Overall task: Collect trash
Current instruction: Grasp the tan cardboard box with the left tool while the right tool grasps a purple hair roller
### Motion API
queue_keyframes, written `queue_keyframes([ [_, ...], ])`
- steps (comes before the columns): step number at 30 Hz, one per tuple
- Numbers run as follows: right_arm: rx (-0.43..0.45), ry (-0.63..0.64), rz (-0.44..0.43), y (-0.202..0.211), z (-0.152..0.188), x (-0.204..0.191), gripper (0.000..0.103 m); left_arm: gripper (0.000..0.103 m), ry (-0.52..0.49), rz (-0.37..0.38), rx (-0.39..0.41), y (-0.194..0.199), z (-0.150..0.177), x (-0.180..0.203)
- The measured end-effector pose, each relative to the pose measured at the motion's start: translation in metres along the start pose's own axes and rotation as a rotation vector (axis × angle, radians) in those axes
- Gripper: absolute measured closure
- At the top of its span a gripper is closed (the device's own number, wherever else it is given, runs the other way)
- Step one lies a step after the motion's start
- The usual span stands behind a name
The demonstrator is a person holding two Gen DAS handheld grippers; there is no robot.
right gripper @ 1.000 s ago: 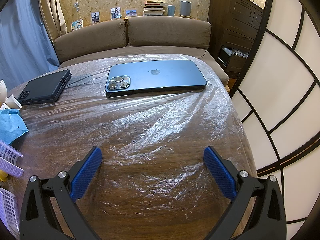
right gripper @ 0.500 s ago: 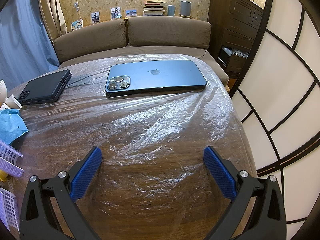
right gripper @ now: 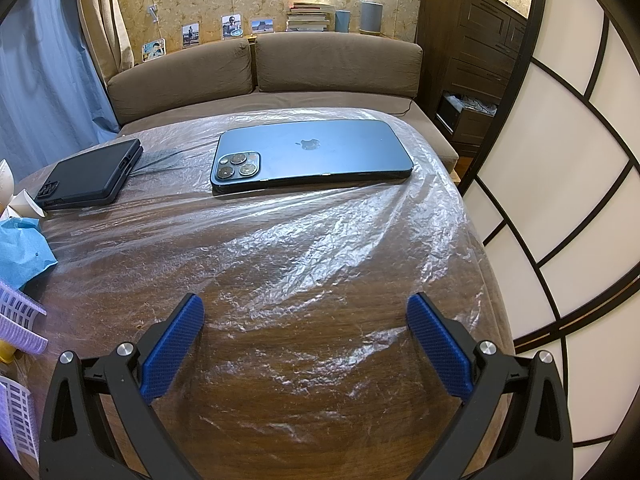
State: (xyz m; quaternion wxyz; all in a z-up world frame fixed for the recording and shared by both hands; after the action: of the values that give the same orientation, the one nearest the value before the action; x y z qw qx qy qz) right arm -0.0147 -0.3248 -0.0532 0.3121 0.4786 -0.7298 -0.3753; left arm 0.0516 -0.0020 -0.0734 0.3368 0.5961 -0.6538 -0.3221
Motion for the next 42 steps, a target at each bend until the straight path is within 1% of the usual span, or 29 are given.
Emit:
queue_keyframes([
  [1,0.002,-0.011,-0.006,0.003,0.001,-0.001,0.004,0.001,0.006,-0.01,-0.004,0.003,0.001,-0.002],
  [2,0.018,-0.024,-0.033,0.012,0.002,-0.004,0.004,0.001,0.011,-0.018,0.007,0.006,-0.001,-0.006],
  [4,0.072,-0.022,-0.075,0.038,0.004,-0.016,0.004,0.001,-0.002,-0.005,0.067,0.024,-0.01,-0.008],
  [5,0.091,-0.01,-0.083,0.05,0.006,-0.023,0.004,0.001,-0.013,0.002,0.088,0.033,-0.013,-0.006],
  [7,0.125,0.047,-0.083,0.074,0.013,-0.042,0.004,0.001,-0.036,0.044,0.107,0.048,-0.019,0.003],
  [8,0.154,0.095,-0.089,0.091,0.019,-0.06,0.004,0.001,-0.05,0.075,0.113,0.053,-0.022,0.01],
  [9,0.166,0.117,-0.1,0.098,0.023,-0.071,0.004,0.001,-0.079,0.111,0.121,0.06,-0.026,0.022],
  [10,0.173,0.141,-0.118,0.106,0.03,-0.084,0.004,0.001,-0.1,0.12,0.124,0.062,-0.029,0.028],
  [13,0.161,0.187,-0.186,0.123,0.052,-0.132,0.004,0.001,-0.17,0.122,0.143,0.065,-0.039,0.053],
  [15,0.149,0.203,-0.231,0.126,0.062,-0.156,0.004,0.001,-0.196,0.141,0.13,0.059,-0.046,0.07],
  [17,0.148,0.22,-0.23,0.128,0.071,-0.172,0.004,0.001,-0.199,0.169,0.116,0.052,-0.051,0.08],
  [20,0.125,0.213,-0.246,0.125,0.082,-0.19,0.004,0.001,-0.209,0.177,0.091,0.039,-0.056,0.092],
  [24,0.097,0.198,-0.241,0.12,0.094,-0.197,0.005,0.001,-0.187,0.191,0.052,0.026,-0.052,0.094],
  [26,0.078,0.189,-0.24,0.119,0.104,-0.199,0.013,0.001,-0.174,0.206,0.034,0.019,-0.05,0.095],
  [29,0.063,0.169,-0.247,0.12,0.111,-0.197,0.017,0.001,-0.151,0.225,0.023,0.015,-0.05,0.091],
  [30,0.062,0.164,-0.242,0.119,0.111,-0.195,0.017,0.001,-0.143,0.23,0.024,0.015,-0.051,0.089],
  [32,0.055,0.153,-0.221,0.117,0.112,-0.19,0.017,0.001,-0.139,0.213,0.018,0.011,-0.05,0.083],
  [36,0.046,0.153,-0.186,0.108,0.112,-0.186,0.017,0.001,-0.165,0.151,0.012,0.004,-0.048,0.073],
  [40,0.044,0.168,-0.181,0.106,0.111,-0.191,0.017,0.001,-0.175,0.151,-0.006,-0.002,-0.046,0.072],
  [42,0.046,0.186,-0.174,0.104,0.11,-0.195,0.02,0.001,-0.194,0.14,-0.016,-0.007,-0.045,0.073],
])
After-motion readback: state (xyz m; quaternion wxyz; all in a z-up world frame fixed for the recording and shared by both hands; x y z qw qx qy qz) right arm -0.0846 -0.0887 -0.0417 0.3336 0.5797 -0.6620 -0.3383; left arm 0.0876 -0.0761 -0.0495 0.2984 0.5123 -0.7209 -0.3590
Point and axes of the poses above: each gripper's, at about its wrist camera, not at the fingertips, and y roughly against the way its jaws point, x to its right, z to its underside, the point moved 9 cm from there along -y, roughly the way its jaws point, and after that the axes turned 4 degrees about z, right-handed, at the moved point
